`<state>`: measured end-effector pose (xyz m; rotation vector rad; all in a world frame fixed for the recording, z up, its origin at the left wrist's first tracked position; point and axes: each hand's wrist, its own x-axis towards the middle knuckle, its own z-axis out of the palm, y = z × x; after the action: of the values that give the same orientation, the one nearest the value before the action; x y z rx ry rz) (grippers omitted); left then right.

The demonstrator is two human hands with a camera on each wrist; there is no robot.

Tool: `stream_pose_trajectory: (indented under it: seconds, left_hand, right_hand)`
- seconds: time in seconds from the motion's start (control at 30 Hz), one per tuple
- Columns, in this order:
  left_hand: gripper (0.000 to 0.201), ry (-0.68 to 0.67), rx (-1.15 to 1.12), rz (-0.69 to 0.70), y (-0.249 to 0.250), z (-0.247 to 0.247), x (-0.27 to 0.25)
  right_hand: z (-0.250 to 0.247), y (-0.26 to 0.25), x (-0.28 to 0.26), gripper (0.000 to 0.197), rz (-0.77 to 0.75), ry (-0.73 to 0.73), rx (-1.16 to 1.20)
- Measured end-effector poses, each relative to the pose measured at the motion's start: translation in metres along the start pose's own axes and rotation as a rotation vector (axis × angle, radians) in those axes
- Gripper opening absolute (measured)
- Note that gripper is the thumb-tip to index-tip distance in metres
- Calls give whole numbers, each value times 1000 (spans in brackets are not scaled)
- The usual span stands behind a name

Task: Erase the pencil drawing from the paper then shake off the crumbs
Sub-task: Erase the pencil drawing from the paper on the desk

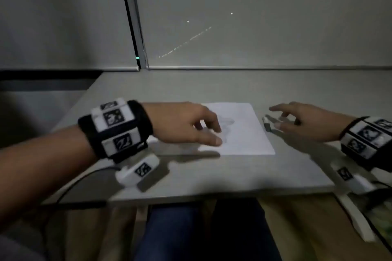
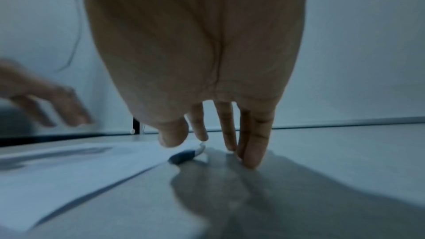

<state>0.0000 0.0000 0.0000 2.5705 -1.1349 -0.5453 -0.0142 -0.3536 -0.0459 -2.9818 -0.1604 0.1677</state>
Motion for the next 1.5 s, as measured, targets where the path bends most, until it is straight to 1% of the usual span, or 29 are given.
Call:
stream_pose_trajectory:
  seconds: [0.03, 0.07, 0.13, 0.2, 0.3, 0.37, 0.43, 0.5, 0.53, 0.6, 0.67, 0.7, 0.8, 0.97, 1.03, 1.13, 1.23, 1.33, 1.43, 1.5]
  left_hand:
    - [58, 18, 88, -27, -10, -4, 17]
    - [65, 16, 185, -86, -14, -8, 29]
    - [75, 1, 308, -173, -29, -12, 55]
    - [80, -4, 375, -203, -40, -8, 75]
    - [90, -20, 371, -192, -56, 0, 94]
    - [92, -19, 356, -175, -62, 4, 99]
    - [93, -1, 349, -154, -66, 7, 102]
    - [95, 6, 350, -152, -66, 8, 105]
    - [96, -13, 349, -161, -65, 8, 106]
    - [99, -50, 346, -186, -64, 9, 105]
    - [105, -53, 331, -196, -64, 9, 104]
    - [110, -47, 327, -197, -64, 10, 103]
    - [123, -22, 300, -208, -65, 12, 100]
    - [135, -29, 259, -232, -71, 13, 99]
    - [138, -33, 250, -242, -72, 13, 99]
    - [139, -49, 252, -250, -71, 12, 99]
    - [133, -66, 256, -255, -68, 12, 99]
    - [127, -82, 275, -255, -65, 12, 98]
    - [128, -80, 258, -270, -65, 14, 98]
    - [129, -83, 263, -270, -64, 14, 98]
  right_hand:
    - [6, 1, 11, 58, 5, -3, -21]
    - [9, -3, 17, 55, 25, -5, -35]
    - [17, -10, 30, 43, 26, 25, -30]
    - [22, -11, 39, 31, 59, 88, 12]
    - [13, -10, 48, 33, 108, 93, 98]
    - [2, -16, 54, 27, 61, 121, 123]
    - [-6, -29, 60, 13, -45, 159, 108]
    - [-10, -50, 68, 3, -137, 132, 125]
    - [-8, -61, 72, 2, -171, 103, 152]
    - [2, -77, 85, 12, -222, 71, 153]
    - [14, -86, 98, 26, -218, 84, 135]
    - [19, -88, 103, 29, -202, 108, 144]
    - [27, -92, 112, 18, -155, 179, 156]
    - [31, -97, 119, 16, -166, 211, 122]
    - [32, -100, 120, 15, -178, 197, 125]
    - [32, -104, 117, 14, -220, 152, 134]
    - [30, -107, 113, 11, -288, 96, 140]
    - [27, -109, 120, 9, -269, 151, 134]
    - [24, -108, 130, 10, -220, 186, 134]
    - [26, -108, 128, 11, -213, 189, 147]
